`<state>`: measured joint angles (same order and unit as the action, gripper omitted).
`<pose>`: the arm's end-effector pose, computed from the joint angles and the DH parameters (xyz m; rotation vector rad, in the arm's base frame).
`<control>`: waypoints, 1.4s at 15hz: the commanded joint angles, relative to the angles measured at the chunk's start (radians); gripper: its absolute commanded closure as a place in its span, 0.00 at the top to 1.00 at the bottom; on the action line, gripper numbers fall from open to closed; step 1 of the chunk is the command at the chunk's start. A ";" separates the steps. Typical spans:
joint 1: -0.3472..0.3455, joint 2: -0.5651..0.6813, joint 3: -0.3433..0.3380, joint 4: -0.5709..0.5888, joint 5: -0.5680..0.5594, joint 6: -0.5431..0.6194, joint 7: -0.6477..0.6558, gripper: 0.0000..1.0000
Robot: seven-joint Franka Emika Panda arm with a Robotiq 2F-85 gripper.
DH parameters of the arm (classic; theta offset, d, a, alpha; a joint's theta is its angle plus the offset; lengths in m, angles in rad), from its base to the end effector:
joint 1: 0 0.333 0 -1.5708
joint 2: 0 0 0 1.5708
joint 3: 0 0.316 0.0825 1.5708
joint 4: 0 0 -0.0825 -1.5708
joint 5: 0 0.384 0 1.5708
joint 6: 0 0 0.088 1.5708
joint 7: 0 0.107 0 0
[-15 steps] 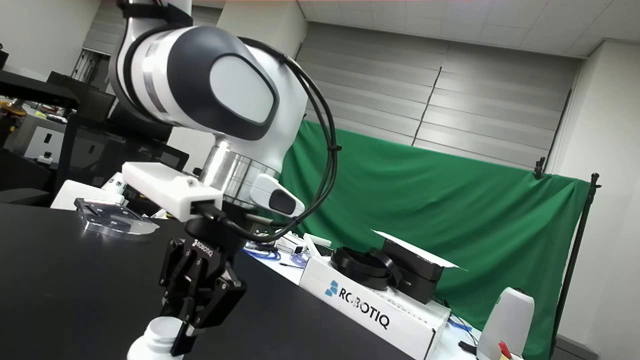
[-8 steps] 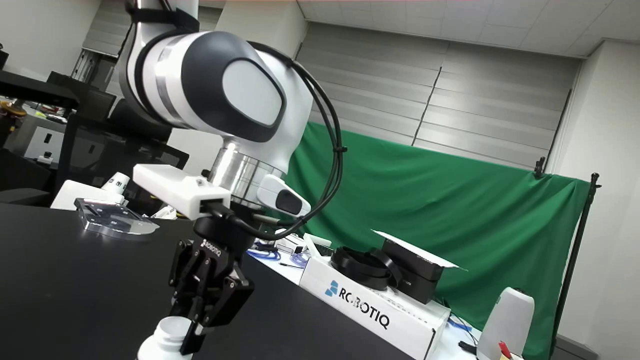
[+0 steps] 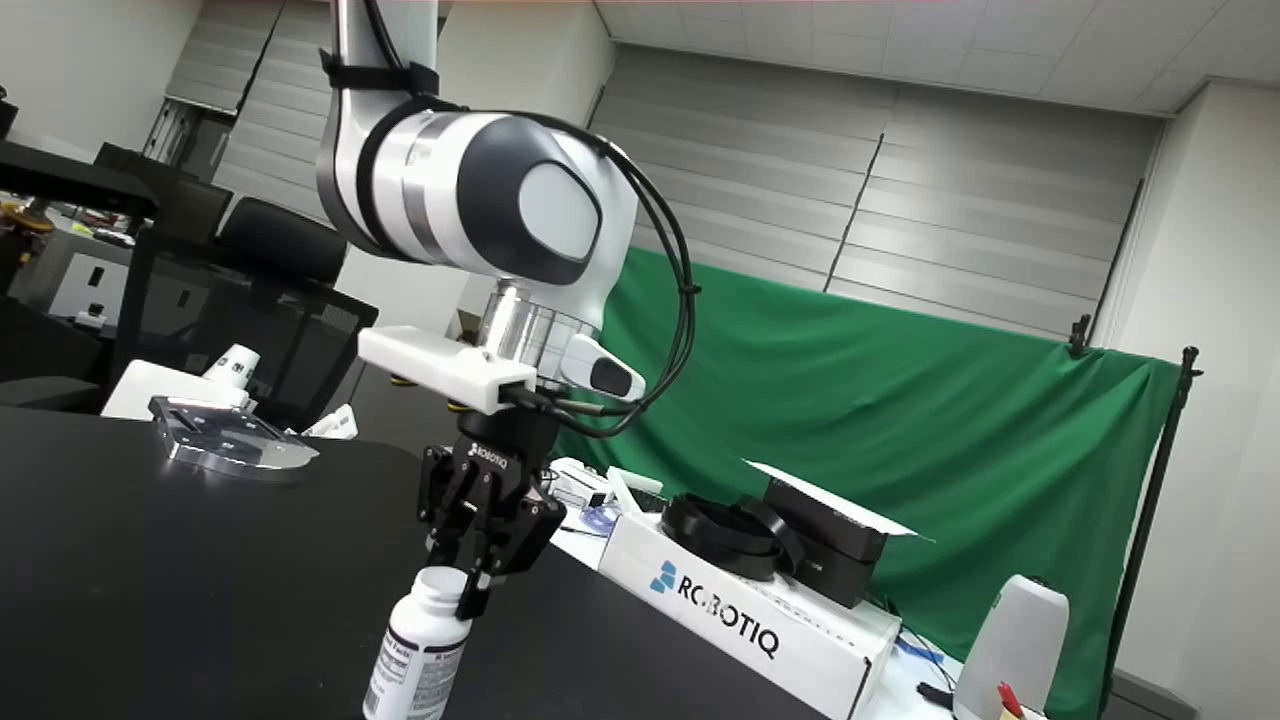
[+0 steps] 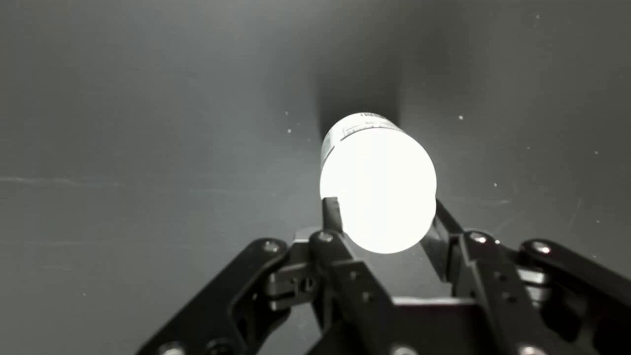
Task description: Slide the medicine bottle to the left.
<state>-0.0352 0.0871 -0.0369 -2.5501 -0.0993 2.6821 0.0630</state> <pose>0.4591 -0.0303 0.2413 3.0906 -0.0724 0.0689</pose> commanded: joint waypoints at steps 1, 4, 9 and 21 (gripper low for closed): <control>0.049 0.088 0.032 0.133 0.001 -0.035 0.038 0.19; 0.099 0.141 0.064 0.221 0.000 -0.045 0.045 0.19; 0.172 0.216 0.114 0.361 0.004 -0.059 0.032 0.19; 0.317 0.437 0.194 0.660 -0.025 -0.283 -0.038 0.19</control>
<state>0.2657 0.4701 0.1569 -1.9788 -0.1045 2.4647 0.0348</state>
